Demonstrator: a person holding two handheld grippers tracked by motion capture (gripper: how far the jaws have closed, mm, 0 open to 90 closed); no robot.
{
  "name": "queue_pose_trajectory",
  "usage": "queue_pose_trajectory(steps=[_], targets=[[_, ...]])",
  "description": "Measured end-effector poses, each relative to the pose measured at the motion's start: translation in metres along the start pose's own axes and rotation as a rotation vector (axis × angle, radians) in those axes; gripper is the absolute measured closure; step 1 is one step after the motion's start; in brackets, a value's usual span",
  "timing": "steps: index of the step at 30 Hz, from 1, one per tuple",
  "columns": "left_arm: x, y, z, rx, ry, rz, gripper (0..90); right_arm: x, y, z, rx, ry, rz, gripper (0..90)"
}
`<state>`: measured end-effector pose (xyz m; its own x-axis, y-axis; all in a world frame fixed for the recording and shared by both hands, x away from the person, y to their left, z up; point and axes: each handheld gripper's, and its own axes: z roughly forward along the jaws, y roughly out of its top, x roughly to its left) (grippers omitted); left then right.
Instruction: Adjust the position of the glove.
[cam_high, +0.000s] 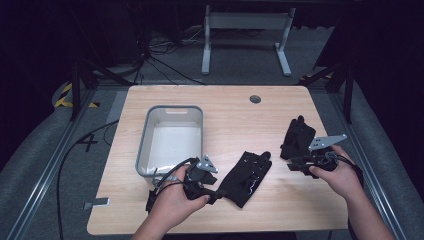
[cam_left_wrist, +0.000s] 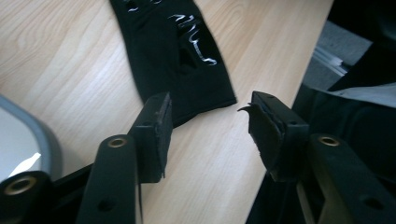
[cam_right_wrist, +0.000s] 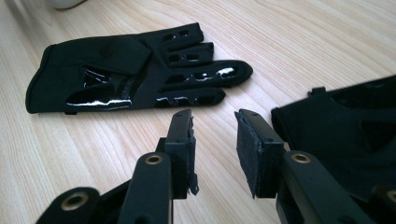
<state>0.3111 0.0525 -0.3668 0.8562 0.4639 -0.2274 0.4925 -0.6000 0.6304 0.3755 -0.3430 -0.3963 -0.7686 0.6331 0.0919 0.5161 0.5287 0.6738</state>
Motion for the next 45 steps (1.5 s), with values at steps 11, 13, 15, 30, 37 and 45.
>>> queue_pose_trajectory(steps=[11, 13, 15, 30, 37, 45], targets=[[-0.003, 0.002, 0.022, -0.036, 0.030, -0.031, 43.8, -0.005, 0.017, 0.030, -0.014, 0.027, -0.014, 64.0], [-0.002, 0.003, 0.025, -0.033, 0.031, -0.035, 43.7, -0.006, 0.017, 0.032, -0.014, 0.029, -0.010, 63.8], [-0.002, 0.003, 0.033, -0.020, 0.030, -0.026, 43.8, -0.007, 0.018, 0.039, -0.007, 0.033, -0.013, 62.9], [-0.004, 0.000, 0.068, 0.061, -0.003, -0.010, 45.9, 0.002, 0.050, 0.090, 0.058, 0.069, -0.079, 63.8], [-0.004, -0.001, 0.068, 0.064, -0.004, -0.010, 45.9, 0.001, 0.054, 0.107, 0.095, 0.060, -0.091, 62.4], [-0.007, 0.000, 0.074, 0.056, 0.000, -0.016, 45.9, 0.001, 0.054, 0.112, 0.119, 0.057, -0.098, 63.7]])
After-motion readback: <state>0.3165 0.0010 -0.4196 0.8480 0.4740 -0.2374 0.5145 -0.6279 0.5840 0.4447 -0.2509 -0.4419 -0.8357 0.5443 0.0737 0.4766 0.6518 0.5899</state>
